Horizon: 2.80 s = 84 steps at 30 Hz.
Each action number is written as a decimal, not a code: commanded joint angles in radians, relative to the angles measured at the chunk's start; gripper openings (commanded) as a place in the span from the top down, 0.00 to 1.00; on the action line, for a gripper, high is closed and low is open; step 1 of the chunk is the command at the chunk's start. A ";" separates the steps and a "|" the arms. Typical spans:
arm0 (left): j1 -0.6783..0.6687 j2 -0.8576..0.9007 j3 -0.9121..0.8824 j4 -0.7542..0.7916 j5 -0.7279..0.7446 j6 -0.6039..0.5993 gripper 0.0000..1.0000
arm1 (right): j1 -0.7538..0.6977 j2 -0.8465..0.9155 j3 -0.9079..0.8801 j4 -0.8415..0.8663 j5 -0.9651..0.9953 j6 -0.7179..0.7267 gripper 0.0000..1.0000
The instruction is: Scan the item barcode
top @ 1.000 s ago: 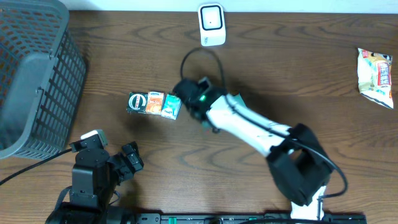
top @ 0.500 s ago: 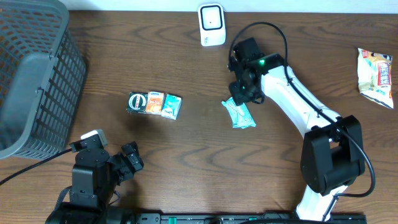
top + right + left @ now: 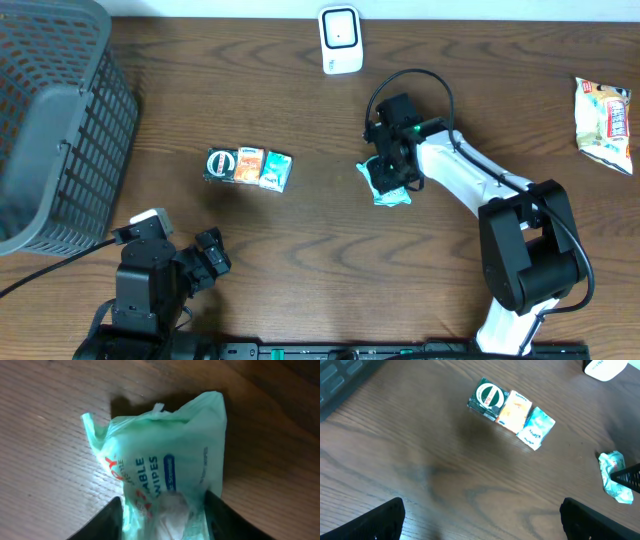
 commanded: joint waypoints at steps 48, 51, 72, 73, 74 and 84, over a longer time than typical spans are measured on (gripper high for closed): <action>0.002 -0.005 0.002 0.000 -0.003 0.002 0.02 | 0.018 0.299 0.958 -0.545 0.047 0.003 0.43; 0.002 -0.004 0.002 0.000 -0.003 0.002 0.02 | 0.018 0.301 0.935 -0.701 0.047 -0.030 0.43; 0.002 -0.005 0.002 0.000 -0.003 0.002 0.02 | 0.034 0.301 0.514 -0.507 0.001 -0.029 0.50; 0.002 -0.005 0.002 0.000 -0.003 0.002 0.02 | 0.034 0.301 0.507 -0.505 0.001 -0.029 0.53; 0.002 -0.005 0.002 0.000 -0.003 0.002 0.02 | 0.036 0.301 0.499 -0.501 0.001 -0.029 0.54; 0.002 -0.005 0.002 0.000 -0.003 0.002 0.02 | 0.044 0.301 0.434 -0.436 0.001 -0.029 0.59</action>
